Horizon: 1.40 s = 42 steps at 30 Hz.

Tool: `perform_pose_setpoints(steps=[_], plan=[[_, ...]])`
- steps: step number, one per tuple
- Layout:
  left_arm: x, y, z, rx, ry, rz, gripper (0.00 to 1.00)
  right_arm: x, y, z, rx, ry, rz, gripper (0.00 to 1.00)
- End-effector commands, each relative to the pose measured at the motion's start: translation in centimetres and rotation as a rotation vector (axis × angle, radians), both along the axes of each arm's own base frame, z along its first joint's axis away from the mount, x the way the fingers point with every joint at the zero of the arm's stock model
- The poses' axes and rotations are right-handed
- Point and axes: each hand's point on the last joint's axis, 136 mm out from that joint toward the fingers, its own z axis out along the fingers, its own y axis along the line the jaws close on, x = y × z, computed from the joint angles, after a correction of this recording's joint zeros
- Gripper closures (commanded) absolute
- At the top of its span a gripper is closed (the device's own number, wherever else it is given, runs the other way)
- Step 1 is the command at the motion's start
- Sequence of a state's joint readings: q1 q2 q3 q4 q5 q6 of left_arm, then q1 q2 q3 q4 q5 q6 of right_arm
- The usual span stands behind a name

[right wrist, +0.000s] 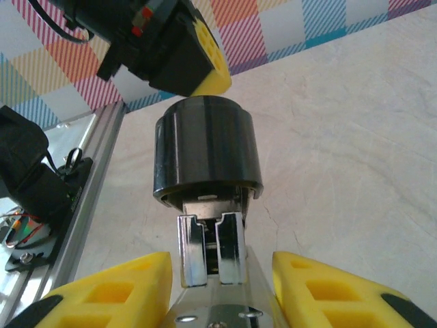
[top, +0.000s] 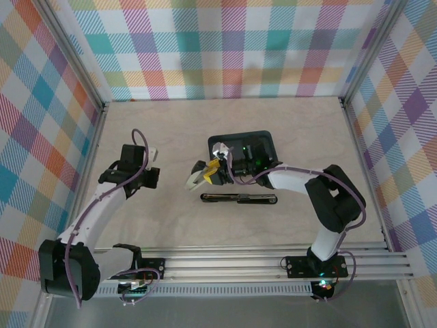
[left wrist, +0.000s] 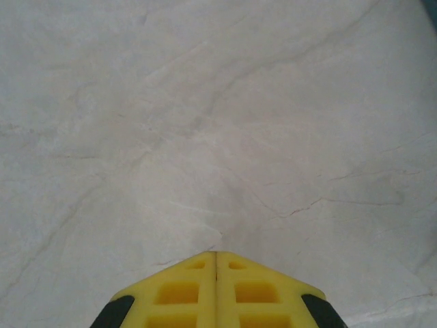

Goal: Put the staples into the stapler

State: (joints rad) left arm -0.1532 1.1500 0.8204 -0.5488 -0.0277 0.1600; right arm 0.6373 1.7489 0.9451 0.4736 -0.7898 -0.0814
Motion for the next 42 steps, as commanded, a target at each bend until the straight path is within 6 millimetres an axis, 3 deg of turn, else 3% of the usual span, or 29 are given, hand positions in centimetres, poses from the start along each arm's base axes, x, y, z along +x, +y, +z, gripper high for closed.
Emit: perform_pose_setpoints(steps=[1, 3, 6, 7, 9, 13, 22, 29, 42], plan=[[0.0, -0.8, 0.3, -0.063, 0.012, -0.017, 0.95, 1.3, 1.3, 4.0, 0.093, -0.085, -0.011, 1.00], [0.5, -3.3, 2.8, -0.168, -0.078, -0.132, 0.84, 1.3, 1.4, 4.0, 0.082, -0.103, 0.000, 1.00], [0.5, -6.6, 8.0, -0.288, -0.283, -0.323, 0.54, 0.6, 1.4, 4.2, 0.065, -0.137, 0.056, 1.00], [0.2, -7.5, 9.4, -0.318, -0.333, -0.384, 0.49, 0.3, 1.4, 4.1, 0.059, -0.134, 0.080, 1.00], [-1.5, -9.7, 11.5, -0.357, -0.389, -0.578, 0.43, -0.1, 1.4, 4.2, 0.048, -0.128, 0.111, 1.00], [-4.3, -12.0, 13.1, -0.382, -0.401, -0.848, 0.33, -0.7, 1.4, 4.3, 0.046, -0.148, 0.147, 1.00], [-4.7, -14.8, 13.5, -0.304, -0.385, -1.134, 0.31, -2.0, 1.3, 4.6, -0.010, -0.194, 0.203, 1.00], [-4.5, -16.8, 12.1, -0.257, -0.308, -1.275, 0.37, -2.2, 1.5, 5.1, 0.001, -0.207, 0.217, 1.00], [-3.2, -18.8, 8.4, -0.185, -0.179, -1.375, 0.44, -2.3, 1.6, 5.7, 0.012, -0.225, 0.224, 1.00]])
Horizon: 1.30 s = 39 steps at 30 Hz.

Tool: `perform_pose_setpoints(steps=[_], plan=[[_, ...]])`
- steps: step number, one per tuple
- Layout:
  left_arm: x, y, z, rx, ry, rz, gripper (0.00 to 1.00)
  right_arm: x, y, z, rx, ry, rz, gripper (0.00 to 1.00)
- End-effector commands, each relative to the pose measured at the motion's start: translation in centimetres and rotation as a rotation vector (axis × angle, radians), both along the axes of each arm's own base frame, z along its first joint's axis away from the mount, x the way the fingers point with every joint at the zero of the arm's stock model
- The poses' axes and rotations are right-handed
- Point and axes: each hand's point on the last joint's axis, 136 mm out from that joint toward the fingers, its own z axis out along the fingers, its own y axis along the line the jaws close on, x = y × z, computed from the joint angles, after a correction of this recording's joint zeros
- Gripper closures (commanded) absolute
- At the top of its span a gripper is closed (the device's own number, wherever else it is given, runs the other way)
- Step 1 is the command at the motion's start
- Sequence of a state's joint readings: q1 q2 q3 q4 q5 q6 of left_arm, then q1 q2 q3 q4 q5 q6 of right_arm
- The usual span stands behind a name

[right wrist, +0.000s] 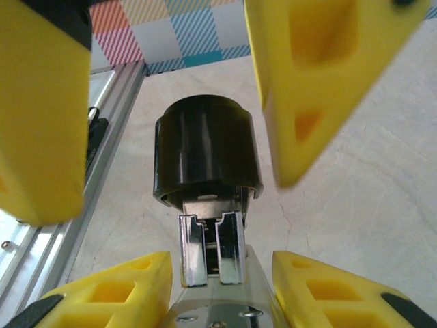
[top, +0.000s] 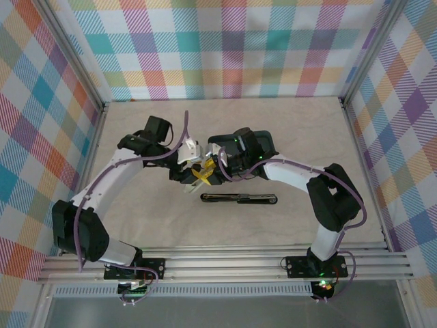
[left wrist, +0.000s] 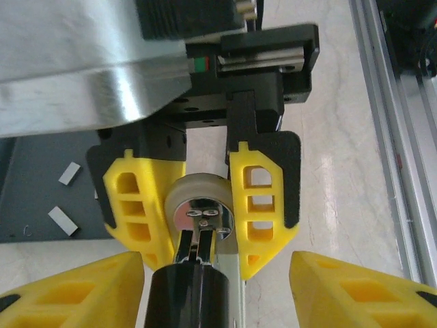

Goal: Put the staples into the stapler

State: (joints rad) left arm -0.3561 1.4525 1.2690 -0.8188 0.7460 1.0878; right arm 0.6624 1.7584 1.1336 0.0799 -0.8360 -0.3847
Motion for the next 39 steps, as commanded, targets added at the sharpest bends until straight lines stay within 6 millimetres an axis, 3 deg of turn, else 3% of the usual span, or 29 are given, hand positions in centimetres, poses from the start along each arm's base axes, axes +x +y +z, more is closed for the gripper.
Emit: perform_pose_setpoints(steps=[1, 8, 15, 23, 39], plan=[[-0.3, -0.5, 0.1, 0.028, -0.016, -0.046, 0.45, -1.0, 0.6, 4.8, 0.111, -0.110, 0.079, 1.00], [-0.4, -0.6, -0.2, 0.044, 0.003, -0.063, 0.65, -1.0, 0.6, 4.5, 0.102, -0.107, 0.076, 1.00], [-0.3, 0.9, -0.8, 0.079, 0.019, -0.021, 0.86, -0.9, 0.0, 4.2, 0.106, -0.105, 0.054, 1.00], [0.1, 4.0, -1.0, 0.065, 0.022, 0.111, 0.88, -0.1, -1.6, 3.1, 0.111, -0.088, -0.022, 1.00], [0.9, 11.4, -6.9, 0.320, 0.059, 0.446, 0.96, 2.4, -0.5, 1.0, 0.137, -0.064, -0.093, 1.00]])
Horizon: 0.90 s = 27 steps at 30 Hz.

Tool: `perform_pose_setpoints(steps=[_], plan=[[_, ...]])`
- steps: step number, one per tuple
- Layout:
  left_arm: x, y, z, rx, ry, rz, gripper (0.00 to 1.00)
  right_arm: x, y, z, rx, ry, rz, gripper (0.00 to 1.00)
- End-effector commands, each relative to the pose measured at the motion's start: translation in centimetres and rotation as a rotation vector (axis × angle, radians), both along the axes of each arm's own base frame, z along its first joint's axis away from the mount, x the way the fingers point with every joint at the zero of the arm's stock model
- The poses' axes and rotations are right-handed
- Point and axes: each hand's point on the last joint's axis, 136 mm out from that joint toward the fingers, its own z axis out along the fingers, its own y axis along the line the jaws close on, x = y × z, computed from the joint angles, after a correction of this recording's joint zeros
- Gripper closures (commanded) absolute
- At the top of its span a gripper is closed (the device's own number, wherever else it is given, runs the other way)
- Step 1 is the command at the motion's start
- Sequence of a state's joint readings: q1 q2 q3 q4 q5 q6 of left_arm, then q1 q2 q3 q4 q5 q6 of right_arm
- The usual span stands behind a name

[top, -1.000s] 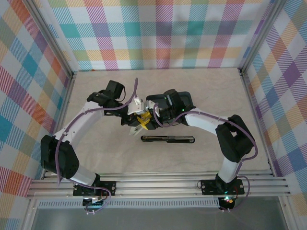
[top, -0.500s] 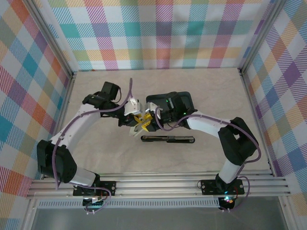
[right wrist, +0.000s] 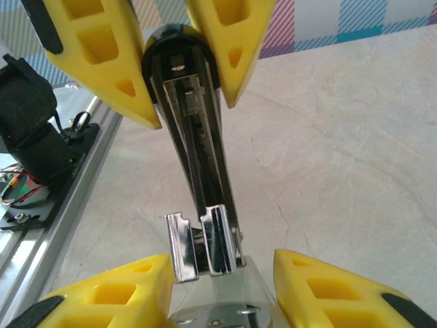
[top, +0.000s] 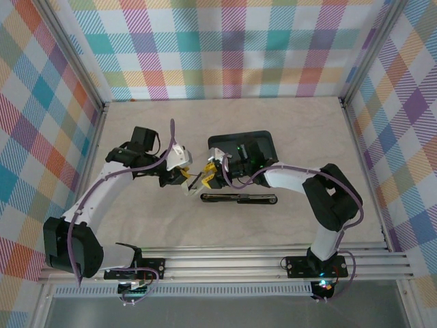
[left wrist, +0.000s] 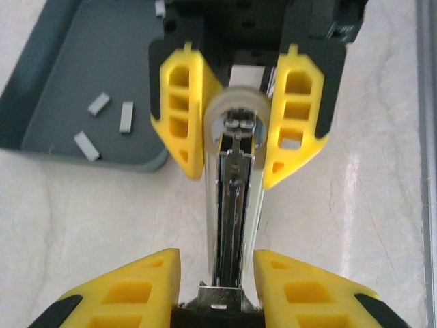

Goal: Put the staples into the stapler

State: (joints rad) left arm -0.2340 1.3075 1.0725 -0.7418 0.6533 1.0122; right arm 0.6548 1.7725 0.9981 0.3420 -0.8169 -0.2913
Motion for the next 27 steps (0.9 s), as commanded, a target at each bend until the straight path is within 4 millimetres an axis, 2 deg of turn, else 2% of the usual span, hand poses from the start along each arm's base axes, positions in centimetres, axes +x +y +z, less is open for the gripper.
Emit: perform_pose_setpoints(steps=[1, 9, 15, 22, 27], plan=[[0.8, 6.4, -4.5, 0.269, 0.080, 0.244, 0.96, 2.1, -0.1, 2.7, 0.082, -0.056, -0.043, 1.00], [0.7, 8.8, -6.6, 0.396, 0.122, 0.336, 0.96, 2.9, 0.4, 1.3, 0.076, -0.044, -0.047, 1.00], [1.2, 10.4, -7.3, 0.468, 0.124, 0.398, 0.97, 3.1, 0.5, 0.1, 0.055, -0.035, -0.052, 1.00], [1.6, 12.1, -8.2, 0.533, 0.140, 0.464, 0.97, 3.5, 1.2, 0.0, 0.075, -0.019, -0.035, 1.00], [2.0, 12.7, -8.5, 0.535, 0.143, 0.496, 0.98, 3.2, 0.8, -0.9, 0.046, -0.018, -0.038, 1.00]])
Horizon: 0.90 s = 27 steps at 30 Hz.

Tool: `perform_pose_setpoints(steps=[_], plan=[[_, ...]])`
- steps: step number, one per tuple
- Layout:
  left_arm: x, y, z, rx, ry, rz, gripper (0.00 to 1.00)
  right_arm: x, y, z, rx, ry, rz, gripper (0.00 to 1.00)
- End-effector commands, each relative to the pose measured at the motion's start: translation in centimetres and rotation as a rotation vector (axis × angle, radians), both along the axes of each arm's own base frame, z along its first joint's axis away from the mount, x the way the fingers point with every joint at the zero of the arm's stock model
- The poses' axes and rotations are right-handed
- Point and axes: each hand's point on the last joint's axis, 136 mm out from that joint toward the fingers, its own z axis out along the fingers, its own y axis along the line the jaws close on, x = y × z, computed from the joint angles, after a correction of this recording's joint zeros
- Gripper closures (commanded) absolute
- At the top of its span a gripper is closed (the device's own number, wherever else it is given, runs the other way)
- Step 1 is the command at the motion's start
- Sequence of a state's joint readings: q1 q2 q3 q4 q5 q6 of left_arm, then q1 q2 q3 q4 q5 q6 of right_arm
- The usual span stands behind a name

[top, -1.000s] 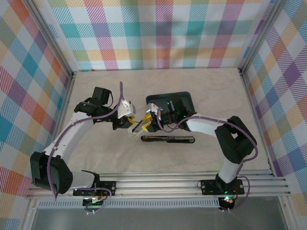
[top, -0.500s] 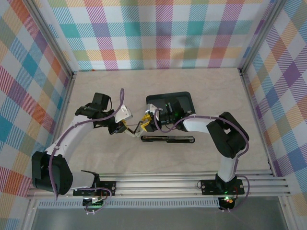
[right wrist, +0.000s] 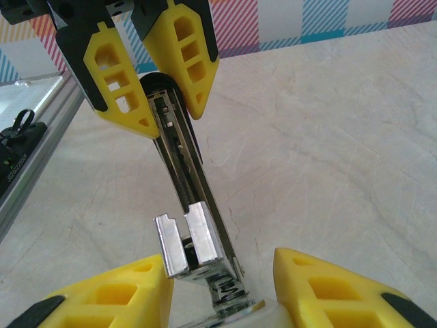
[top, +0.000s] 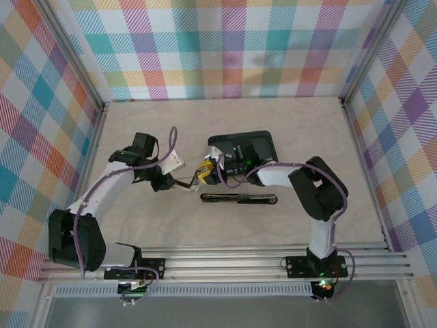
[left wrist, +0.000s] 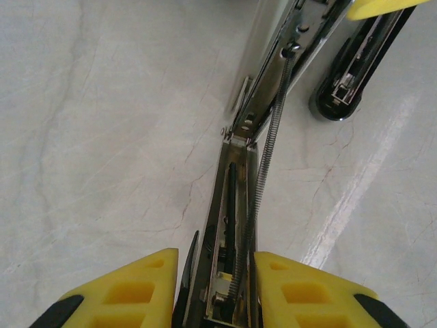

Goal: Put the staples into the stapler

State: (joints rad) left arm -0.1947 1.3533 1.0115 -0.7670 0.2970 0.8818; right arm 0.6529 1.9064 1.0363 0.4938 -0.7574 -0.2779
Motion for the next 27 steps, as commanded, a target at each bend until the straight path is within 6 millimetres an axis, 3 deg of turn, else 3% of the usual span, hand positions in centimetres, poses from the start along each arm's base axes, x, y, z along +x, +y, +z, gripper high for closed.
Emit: perform_pose_setpoints(steps=[1, 10, 22, 27], plan=[[0.7, 6.4, -2.6, 0.243, 0.026, 0.191, 0.98, 0.1, -0.8, 1.4, 0.027, 0.027, 0.017, 1.00], [1.4, 6.8, -4.8, 0.267, 0.083, 0.217, 0.98, -0.4, -3.4, 0.5, 0.007, 0.069, -0.017, 1.00], [2.1, 7.4, -7.2, 0.279, 0.132, 0.251, 0.98, -0.6, -5.6, -0.2, 0.035, 0.144, -0.059, 1.00], [2.0, 7.3, -8.2, 0.284, 0.167, 0.252, 0.98, -0.9, -6.5, -1.4, -0.008, 0.174, -0.085, 1.00]])
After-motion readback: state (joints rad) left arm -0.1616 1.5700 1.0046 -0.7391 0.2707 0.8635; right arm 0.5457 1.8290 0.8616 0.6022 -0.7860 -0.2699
